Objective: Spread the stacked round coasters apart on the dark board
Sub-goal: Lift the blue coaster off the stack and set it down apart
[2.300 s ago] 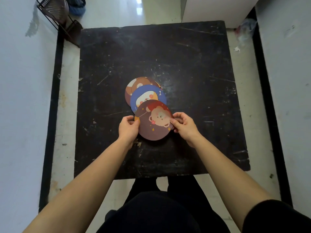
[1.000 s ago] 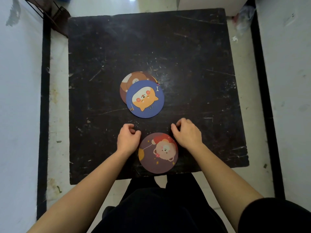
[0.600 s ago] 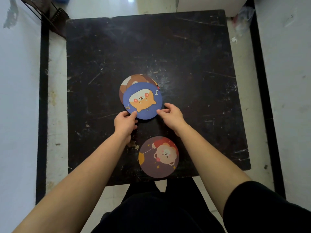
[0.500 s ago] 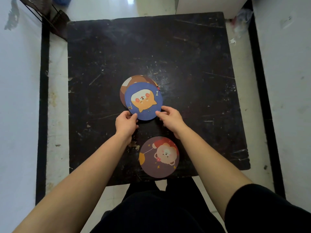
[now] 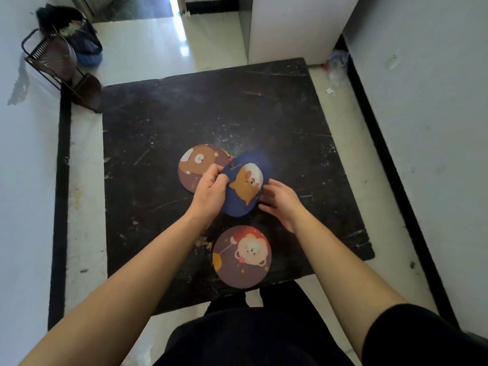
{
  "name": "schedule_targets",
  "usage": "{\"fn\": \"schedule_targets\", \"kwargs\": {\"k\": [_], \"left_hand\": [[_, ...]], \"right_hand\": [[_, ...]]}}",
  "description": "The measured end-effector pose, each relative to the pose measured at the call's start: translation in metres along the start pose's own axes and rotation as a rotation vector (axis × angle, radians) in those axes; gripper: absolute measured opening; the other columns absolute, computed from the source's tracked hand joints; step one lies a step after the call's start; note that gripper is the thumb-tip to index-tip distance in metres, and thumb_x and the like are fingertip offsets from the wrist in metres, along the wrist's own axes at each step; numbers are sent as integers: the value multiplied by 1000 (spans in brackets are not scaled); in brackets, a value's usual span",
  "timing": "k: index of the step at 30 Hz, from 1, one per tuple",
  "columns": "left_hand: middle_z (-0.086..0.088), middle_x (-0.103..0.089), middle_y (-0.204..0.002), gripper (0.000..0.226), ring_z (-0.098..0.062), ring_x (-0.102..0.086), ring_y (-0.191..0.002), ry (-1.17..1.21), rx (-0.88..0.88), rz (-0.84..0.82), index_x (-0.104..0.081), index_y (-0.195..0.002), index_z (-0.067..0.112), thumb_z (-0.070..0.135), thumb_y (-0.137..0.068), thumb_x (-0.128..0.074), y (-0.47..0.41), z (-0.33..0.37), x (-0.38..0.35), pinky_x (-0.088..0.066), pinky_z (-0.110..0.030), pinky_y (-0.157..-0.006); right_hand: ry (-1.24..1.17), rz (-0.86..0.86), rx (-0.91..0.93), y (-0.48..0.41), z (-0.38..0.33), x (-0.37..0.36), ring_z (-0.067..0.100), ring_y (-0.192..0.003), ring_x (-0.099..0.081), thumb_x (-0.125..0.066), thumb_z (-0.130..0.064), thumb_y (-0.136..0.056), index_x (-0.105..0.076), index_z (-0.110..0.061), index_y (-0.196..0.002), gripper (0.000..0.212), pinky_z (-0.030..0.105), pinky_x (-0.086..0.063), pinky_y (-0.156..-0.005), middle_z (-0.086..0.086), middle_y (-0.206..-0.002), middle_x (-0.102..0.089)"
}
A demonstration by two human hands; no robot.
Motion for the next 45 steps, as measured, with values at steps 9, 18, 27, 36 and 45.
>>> {"fn": "schedule_targets", "kwargs": {"k": [9,18,27,36,45], "left_hand": [[-7,-73,-95,8,-26,-69,-92,-70,-1,215,-65,-97,20,17,-95,-58,11,28,-90,-59,-49,-77],[-4,-74,-97,25,-19,-70,-88,65,190,316,-68,-109,12,4,-90,-55,38,36,-260,-55,-29,-56],[-3,-72,-96,19,-21,-68,-92,55,150,458,-65,-90,24,7,-91,-56,38,74,-358,-56,-39,-73],[-5,-71,-94,15,-17,-63,-81,178,157,614,-68,-94,19,10,-92,-56,-34,85,-379,-46,-27,-57],[-7,-71,-86,20,-18,-58,-70,273,291,731,-71,-98,13,8,-86,-56,-141,80,-360,-44,-33,-58]], "right_hand": [[46,114,269,23,-47,116,5,-76,-70,-64,-18,-96,-64,-31,-106,16,26,-54,-64,-10,-94,-74],[172,-16,344,38,-97,283,8,-75,-66,-64,-10,-95,-62,-9,-125,31,19,-51,-59,-3,-89,-71],[297,-135,389,38,-165,372,8,-84,-68,-66,-1,-91,-59,-7,-133,43,16,-54,-62,-4,-93,-70],[551,-203,442,-33,-235,364,21,-94,-66,-61,-12,-96,-59,-22,-134,40,28,-49,-66,3,-96,-70],[820,-279,350,-141,-319,297,13,-84,-66,-61,-7,-94,-61,-19,-130,38,25,-48,-65,-5,-86,-67]]}}
Point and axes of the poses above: each hand's wrist, its own y-axis away from the middle knuckle, its own x-axis out of the back of the hand, z = x × y, the point moved 2 cm from there along -y, towards the middle knuckle
